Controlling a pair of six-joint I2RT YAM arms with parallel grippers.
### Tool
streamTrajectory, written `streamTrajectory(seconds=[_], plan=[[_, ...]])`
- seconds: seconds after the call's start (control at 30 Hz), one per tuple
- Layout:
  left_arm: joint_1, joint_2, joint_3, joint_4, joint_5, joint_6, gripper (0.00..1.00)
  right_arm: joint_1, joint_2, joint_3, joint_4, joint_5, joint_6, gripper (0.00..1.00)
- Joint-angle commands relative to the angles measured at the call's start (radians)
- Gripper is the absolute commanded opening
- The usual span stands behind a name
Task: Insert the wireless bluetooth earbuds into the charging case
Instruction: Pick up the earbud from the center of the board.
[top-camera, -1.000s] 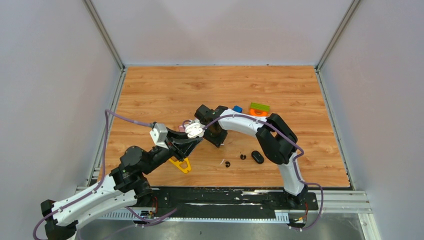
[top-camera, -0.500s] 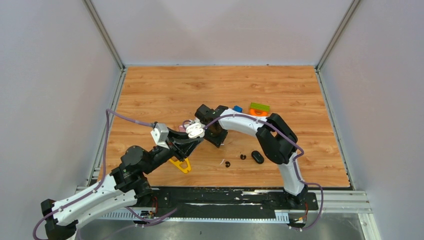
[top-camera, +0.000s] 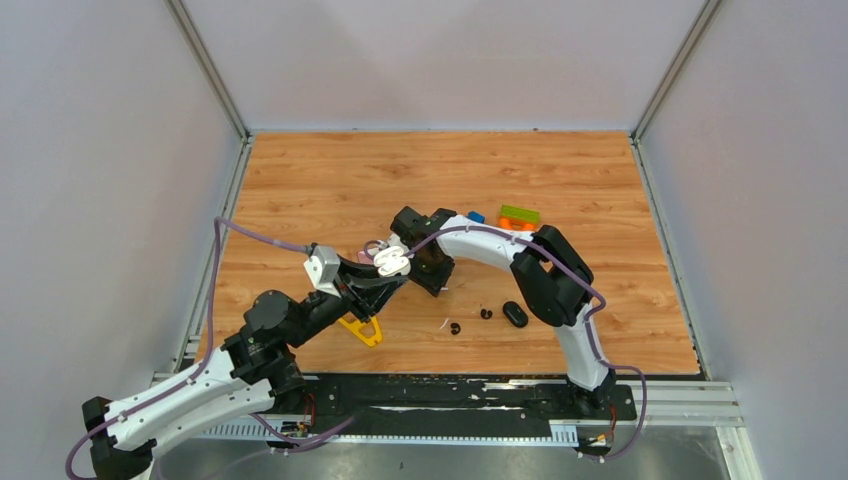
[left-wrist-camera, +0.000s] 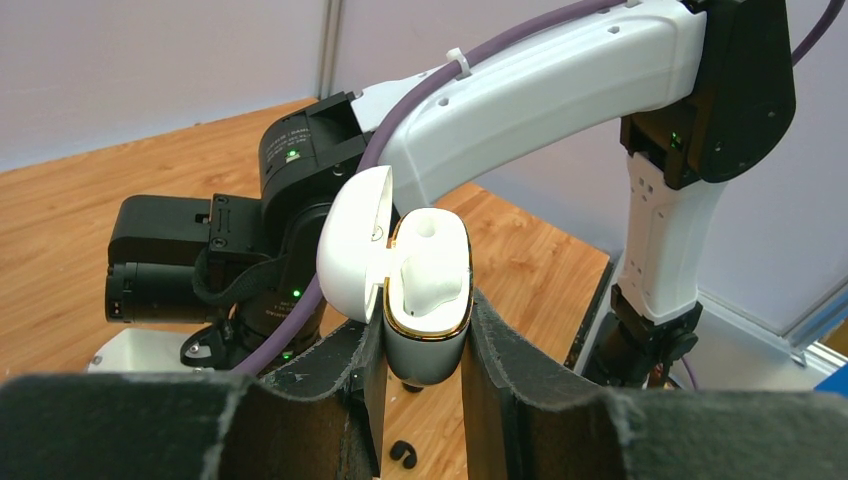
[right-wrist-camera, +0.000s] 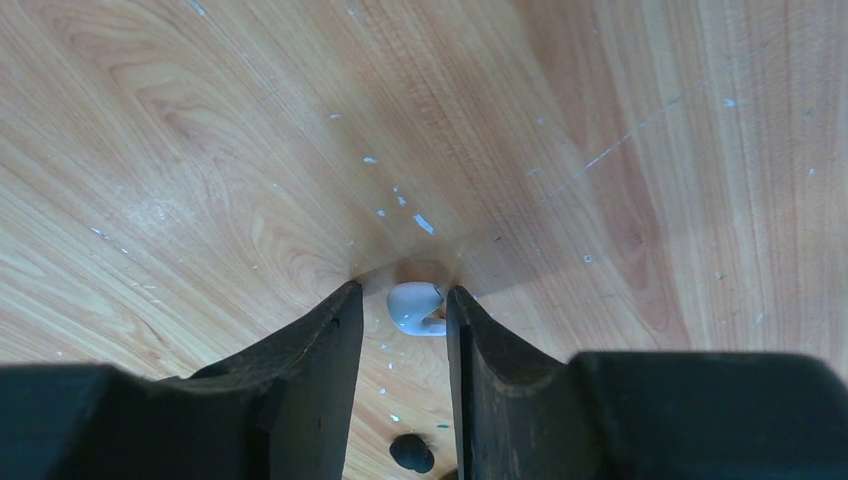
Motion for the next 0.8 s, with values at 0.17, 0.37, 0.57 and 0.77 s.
streamTrajectory(seconds=[0.17, 0.37, 0.57, 0.77], plan=[[-0.004, 0.005, 0.012, 0.069, 0.013, 0.005, 0.0, 0.013, 0.059, -0.017, 0.01, -0.057, -0.008, 0.36], [-0.003, 0.005, 0.004, 0.081, 0.013, -0.005, 0.0, 0.013, 0.058, -0.025, 0.02, -0.003, -0.013, 0.29], [-0.004, 0.003, 0.003, 0.078, 0.013, -0.005, 0.0, 0.013, 0.04, -0.01, 0.003, 0.016, -0.029, 0.2], [-0.003, 0.01, 0.019, 0.047, 0.028, 0.017, 0.0, -0.031, -0.089, -0.044, -0.004, -0.116, -0.028, 0.16]])
